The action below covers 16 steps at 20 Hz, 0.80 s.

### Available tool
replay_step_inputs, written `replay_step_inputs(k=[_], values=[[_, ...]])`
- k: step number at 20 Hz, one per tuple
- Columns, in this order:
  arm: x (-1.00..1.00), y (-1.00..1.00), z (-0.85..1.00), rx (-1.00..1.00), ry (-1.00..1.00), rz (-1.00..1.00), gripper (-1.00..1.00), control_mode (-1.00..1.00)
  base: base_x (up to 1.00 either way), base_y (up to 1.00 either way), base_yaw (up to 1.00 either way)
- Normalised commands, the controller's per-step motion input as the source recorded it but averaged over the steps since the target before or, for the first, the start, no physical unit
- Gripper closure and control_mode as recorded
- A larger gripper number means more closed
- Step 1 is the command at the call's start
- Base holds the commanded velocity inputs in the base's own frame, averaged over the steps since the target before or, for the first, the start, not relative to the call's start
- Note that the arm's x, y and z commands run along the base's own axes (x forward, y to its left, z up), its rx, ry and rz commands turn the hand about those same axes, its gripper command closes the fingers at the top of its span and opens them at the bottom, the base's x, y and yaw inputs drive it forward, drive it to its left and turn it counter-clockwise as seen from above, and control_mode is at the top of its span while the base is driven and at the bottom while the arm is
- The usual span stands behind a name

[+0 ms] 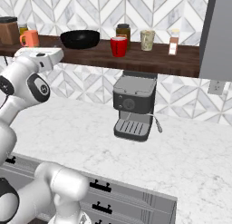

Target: Gather all objects into one cabinet and sort the glasses and bowls to opposite sides.

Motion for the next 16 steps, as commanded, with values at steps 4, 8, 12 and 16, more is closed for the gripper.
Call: replay_step_inputs(k=[4,8,12,16], values=[[0.00,0.00,0.00,0.00,0.00,0.00,-1.00,1.00,-0.37,0.72,0.00],[0.00,0.00,0.00,0.00,0.00,0.00,-1.00,1.00,-0.24,0.78,0.00],[0.00,0.00,0.00,0.00,0.00,0.00,-1.00,1.00,-0.05,0.59,0.00],[0.00,0.00,0.00,0.00,0.00,0.00,-1.00,1.00,0.00,0.43,0.02]])
